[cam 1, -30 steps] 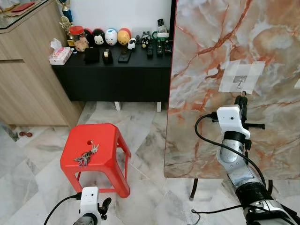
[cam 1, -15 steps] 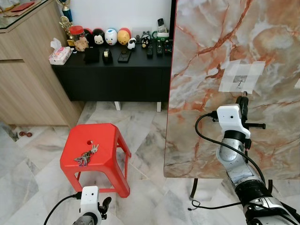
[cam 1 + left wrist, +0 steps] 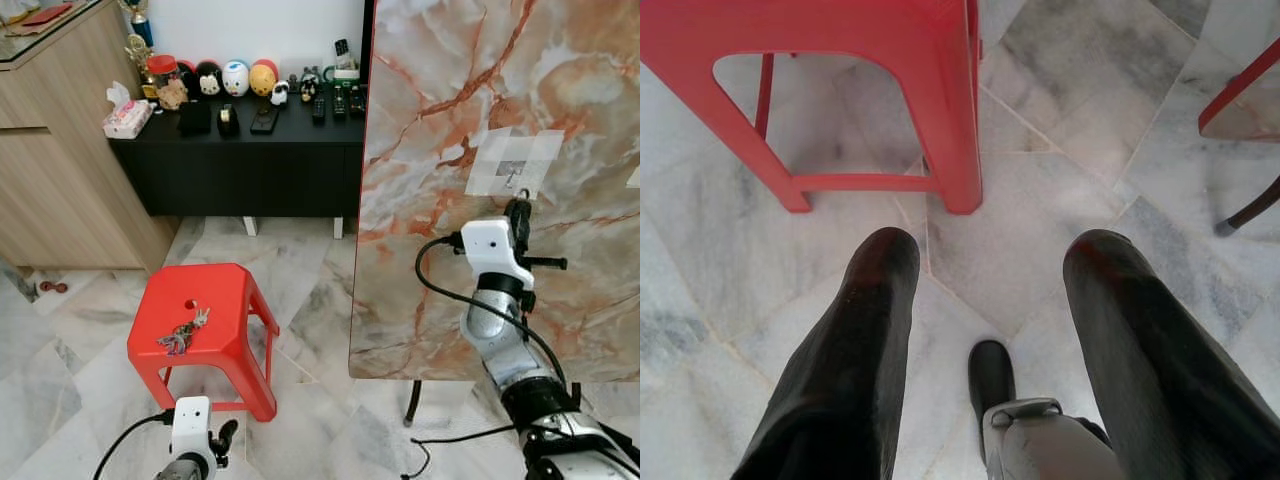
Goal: Hang keys on a hook
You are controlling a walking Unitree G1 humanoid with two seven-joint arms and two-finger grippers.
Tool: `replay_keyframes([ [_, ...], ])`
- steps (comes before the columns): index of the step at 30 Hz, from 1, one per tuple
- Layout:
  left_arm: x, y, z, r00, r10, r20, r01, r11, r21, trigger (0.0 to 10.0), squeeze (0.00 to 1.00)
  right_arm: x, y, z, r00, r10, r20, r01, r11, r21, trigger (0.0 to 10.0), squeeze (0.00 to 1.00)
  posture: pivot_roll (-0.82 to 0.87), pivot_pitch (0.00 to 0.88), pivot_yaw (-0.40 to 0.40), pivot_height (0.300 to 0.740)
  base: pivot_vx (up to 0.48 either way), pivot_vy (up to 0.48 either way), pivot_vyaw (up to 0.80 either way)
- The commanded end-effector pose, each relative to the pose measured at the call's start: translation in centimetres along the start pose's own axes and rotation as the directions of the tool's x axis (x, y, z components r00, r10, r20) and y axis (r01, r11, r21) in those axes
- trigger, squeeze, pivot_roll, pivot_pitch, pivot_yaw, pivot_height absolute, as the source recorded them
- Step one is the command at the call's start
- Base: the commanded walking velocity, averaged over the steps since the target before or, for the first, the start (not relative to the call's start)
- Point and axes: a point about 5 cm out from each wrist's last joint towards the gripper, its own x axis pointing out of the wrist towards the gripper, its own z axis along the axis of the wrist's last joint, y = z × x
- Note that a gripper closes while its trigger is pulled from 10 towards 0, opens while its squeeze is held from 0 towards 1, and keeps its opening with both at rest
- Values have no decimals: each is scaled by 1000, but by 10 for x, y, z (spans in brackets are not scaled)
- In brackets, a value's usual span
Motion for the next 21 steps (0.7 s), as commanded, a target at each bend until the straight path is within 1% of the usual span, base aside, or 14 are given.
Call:
replay_keyframes([
  [1, -1, 1, -5, 1000, 3, -29, -2, 1000, 10, 10000, 0, 5, -1, 4, 1000, -2, 9, 2, 1000, 7, 10000, 0, 114, 78, 23, 740, 0, 0, 0],
  [6, -1, 1, -5, 1000, 4, -28, -4, 1000, 8, 10000, 0, 8, -1, 7, 1000, -9, 13, 8, 1000, 8, 10000, 0, 114, 80, 22, 740, 0, 0, 0],
  [21, -1, 1, -5, 1000, 4, -23, -4, 1000, 8, 10000, 0, 8, 1, 5, 1000, 11, -8, -11, 1000, 18, 10000, 0, 115, 84, 23, 740, 0, 0, 0],
])
